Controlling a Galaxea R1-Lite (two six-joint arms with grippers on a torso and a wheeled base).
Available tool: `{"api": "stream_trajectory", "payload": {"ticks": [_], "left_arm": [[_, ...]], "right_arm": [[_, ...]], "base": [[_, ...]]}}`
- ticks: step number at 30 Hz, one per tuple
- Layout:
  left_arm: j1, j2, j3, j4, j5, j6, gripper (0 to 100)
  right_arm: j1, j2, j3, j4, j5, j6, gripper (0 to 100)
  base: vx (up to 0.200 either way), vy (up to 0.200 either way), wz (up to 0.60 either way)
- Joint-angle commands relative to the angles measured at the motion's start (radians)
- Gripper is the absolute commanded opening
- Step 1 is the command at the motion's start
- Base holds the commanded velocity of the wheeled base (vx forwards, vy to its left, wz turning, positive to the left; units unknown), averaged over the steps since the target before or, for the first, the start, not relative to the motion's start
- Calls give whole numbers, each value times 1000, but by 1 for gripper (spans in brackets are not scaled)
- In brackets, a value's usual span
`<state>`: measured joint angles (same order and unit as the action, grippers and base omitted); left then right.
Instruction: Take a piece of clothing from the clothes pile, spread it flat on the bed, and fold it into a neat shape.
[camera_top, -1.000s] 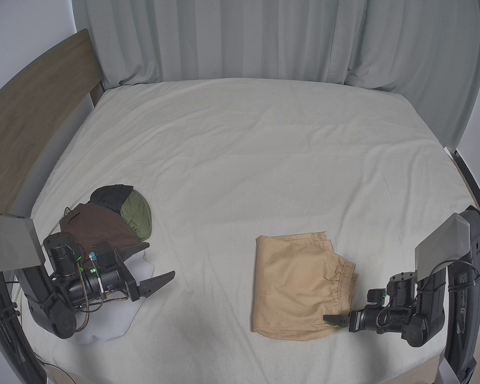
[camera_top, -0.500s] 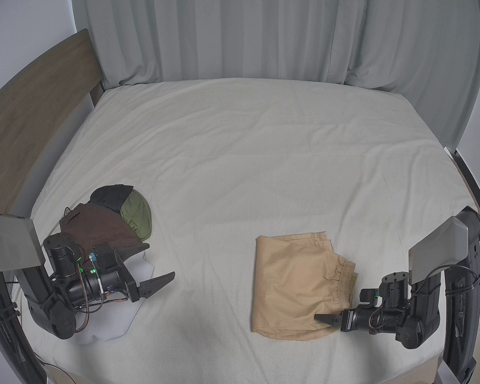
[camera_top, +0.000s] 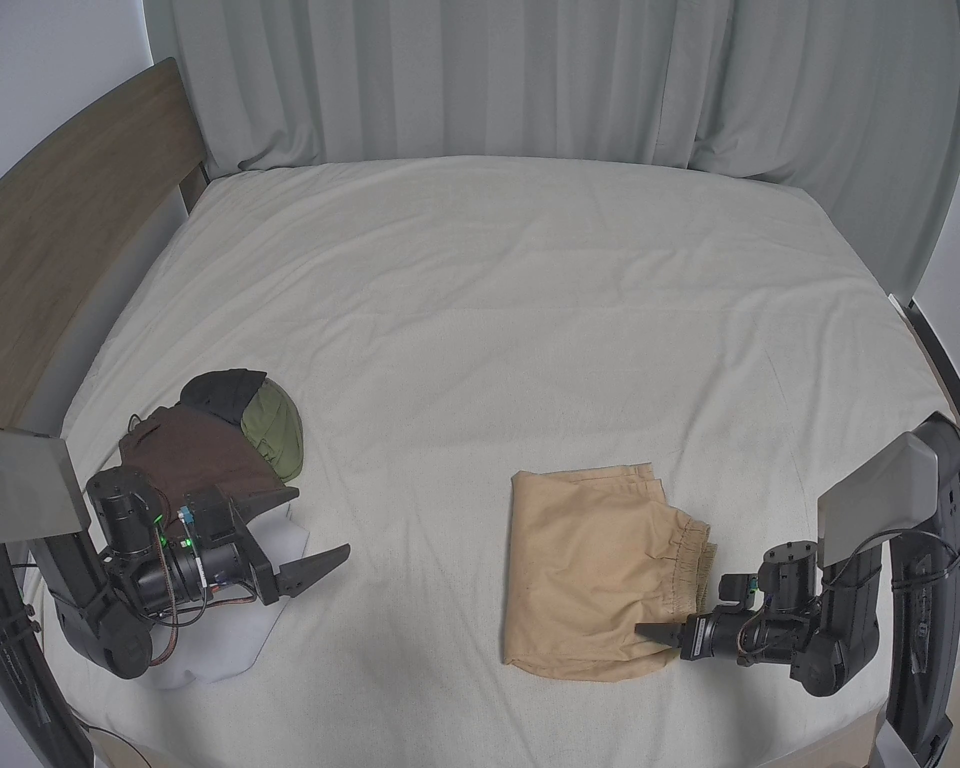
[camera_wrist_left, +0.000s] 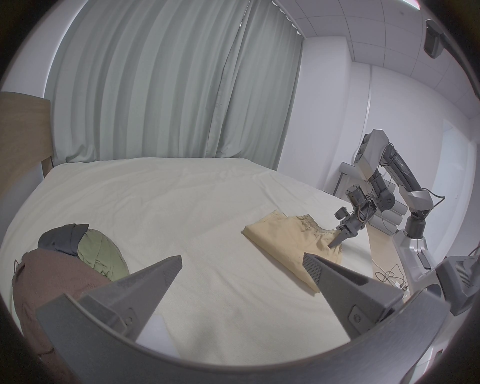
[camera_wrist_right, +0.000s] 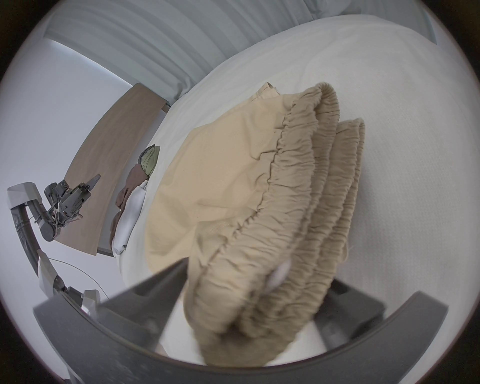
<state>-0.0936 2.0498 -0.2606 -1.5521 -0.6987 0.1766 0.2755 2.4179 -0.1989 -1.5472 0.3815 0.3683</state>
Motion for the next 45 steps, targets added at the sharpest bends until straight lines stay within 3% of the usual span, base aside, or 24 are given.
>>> {"api": "stream_trajectory", "payload": {"ticks": [1,13,25,45], "left_arm": [[0,0,0,0,1,0,100],[2,-2,0,0,-1,0,100],[0,-3,0,0,-1,0,100],[-6,-11,8,0,1,0,100]], "right_arm": [[1,-2,0,-1,0,1,0],[5,-6,1,-1,2,0,0],[99,-183,32,1,2,0,0],[120,-353,49,3,39,-2,0]], "base": [[0,0,0],[0,0,0],[0,0,0],[0,0,0]]}}
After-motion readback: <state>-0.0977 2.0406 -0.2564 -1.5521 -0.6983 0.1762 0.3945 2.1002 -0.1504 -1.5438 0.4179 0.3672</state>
